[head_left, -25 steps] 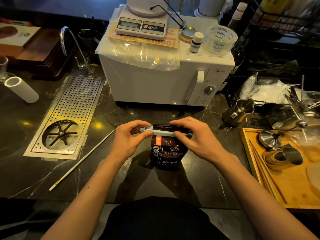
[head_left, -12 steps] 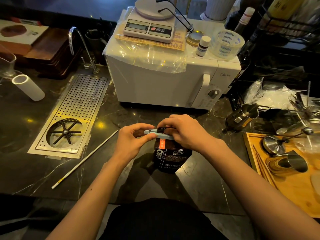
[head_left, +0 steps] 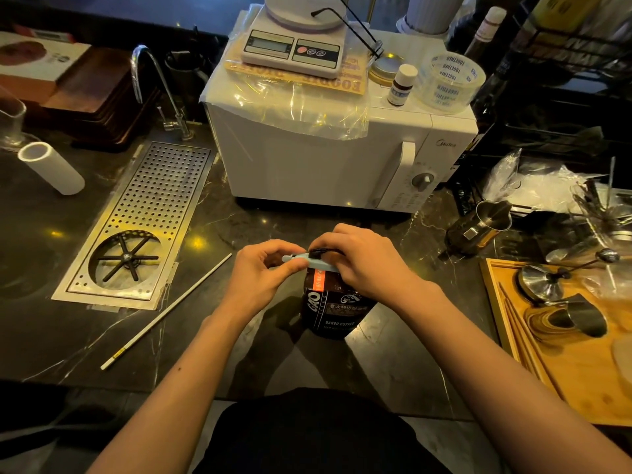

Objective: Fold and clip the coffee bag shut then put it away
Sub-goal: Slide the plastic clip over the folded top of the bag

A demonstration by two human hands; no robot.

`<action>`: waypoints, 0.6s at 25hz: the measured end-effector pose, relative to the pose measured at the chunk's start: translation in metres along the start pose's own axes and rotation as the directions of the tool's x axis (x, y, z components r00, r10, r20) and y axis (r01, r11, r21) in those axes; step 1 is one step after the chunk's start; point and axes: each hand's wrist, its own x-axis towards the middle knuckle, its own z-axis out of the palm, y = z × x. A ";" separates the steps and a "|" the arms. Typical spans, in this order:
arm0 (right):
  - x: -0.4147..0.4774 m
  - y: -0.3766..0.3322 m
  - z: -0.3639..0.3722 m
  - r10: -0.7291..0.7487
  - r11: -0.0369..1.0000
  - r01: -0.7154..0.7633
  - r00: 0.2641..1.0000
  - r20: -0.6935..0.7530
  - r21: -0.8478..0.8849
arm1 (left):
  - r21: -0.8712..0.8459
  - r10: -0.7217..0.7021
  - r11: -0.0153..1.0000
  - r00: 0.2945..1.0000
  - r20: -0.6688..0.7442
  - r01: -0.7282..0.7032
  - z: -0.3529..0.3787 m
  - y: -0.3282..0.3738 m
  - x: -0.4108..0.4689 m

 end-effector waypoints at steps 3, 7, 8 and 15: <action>-0.002 0.001 0.003 0.003 1.000 -0.003 1.000 -0.023 -0.011 | 0.002 0.002 1.000 1.000 -0.018 -0.002 0.000 0.000 0.000; -0.003 0.004 0.007 -0.014 1.000 0.013 0.998 -0.058 -0.028 | 0.060 0.020 0.998 1.000 0.001 -0.020 -0.001 0.000 0.005; -0.004 0.005 0.007 -0.020 1.000 0.019 0.998 -0.061 -0.024 | 0.075 0.026 0.997 1.000 0.007 -0.026 -0.001 -0.001 0.005; -0.013 0.003 0.009 0.042 0.999 -0.044 0.997 -0.059 -0.030 | 0.192 0.146 0.971 0.989 -0.003 -0.143 0.002 0.001 -0.002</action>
